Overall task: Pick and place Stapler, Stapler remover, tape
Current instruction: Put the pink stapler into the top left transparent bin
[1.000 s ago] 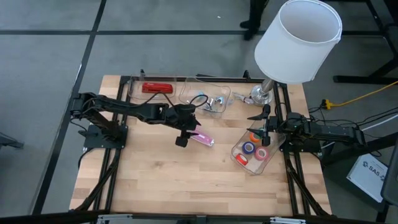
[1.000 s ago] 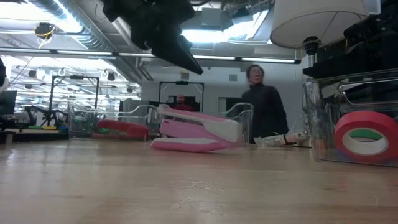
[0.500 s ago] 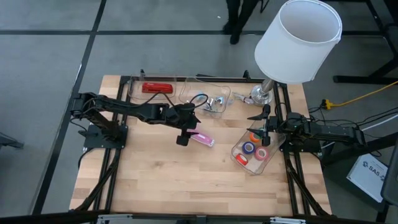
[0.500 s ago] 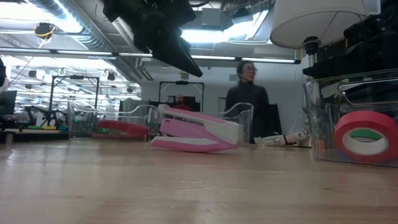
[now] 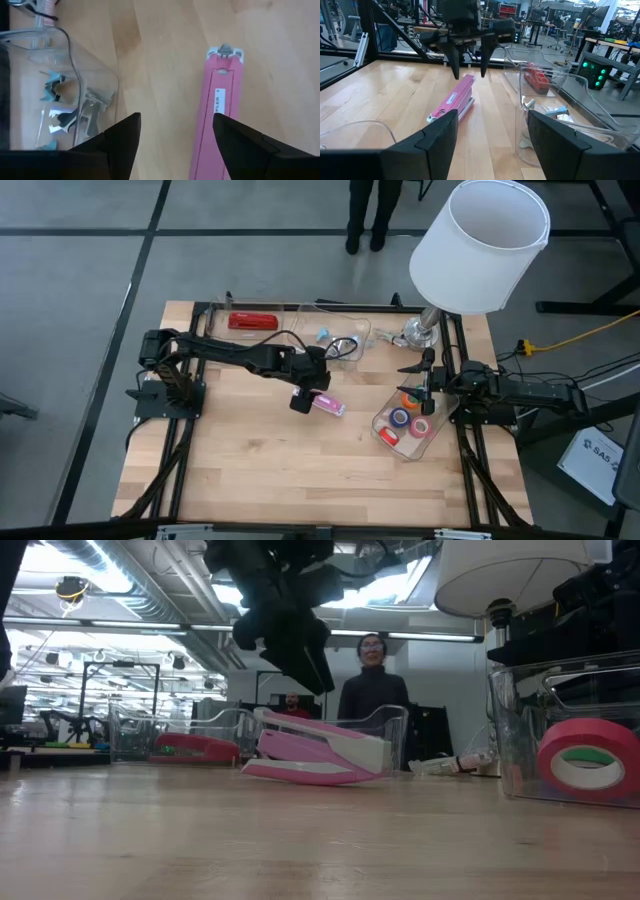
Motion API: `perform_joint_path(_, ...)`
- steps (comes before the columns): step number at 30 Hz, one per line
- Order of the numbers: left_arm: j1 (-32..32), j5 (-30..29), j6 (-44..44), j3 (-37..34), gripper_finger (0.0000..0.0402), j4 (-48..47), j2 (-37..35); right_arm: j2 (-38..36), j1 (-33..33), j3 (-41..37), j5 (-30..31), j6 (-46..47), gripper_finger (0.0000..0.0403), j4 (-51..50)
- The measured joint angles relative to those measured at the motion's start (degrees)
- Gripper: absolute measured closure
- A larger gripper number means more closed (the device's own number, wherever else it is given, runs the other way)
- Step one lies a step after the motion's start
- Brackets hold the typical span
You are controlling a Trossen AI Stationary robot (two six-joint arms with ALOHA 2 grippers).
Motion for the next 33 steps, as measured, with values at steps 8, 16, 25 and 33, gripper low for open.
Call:
perform_joint_path(8, -0.4, -0.09, 4.6, 1.23, 0.0158, -0.21, 1.94, 0.01, -0.01, 0.0, 0.0, 0.0, 0.0163, 0.0)
perform_joint_path(16, -0.27, 6.36, 3.03, 1.25, 0.0158, -0.14, 3.12, 0.02, 0.0, 0.0, 0.0, 0.0, 0.0163, 0.01)
perform_joint_path(25, -0.27, 9.07, 0.45, 1.21, 0.0159, -0.06, 5.35, 0.01, 0.0, 0.0, 0.0, 0.0, 0.0163, 0.0)
perform_joint_path(33, -0.27, 7.5, 0.5, 1.14, 0.0161, -1.08, 8.55, 0.02, -0.01, 0.0, 0.0, 0.0, 0.0163, 0.01)
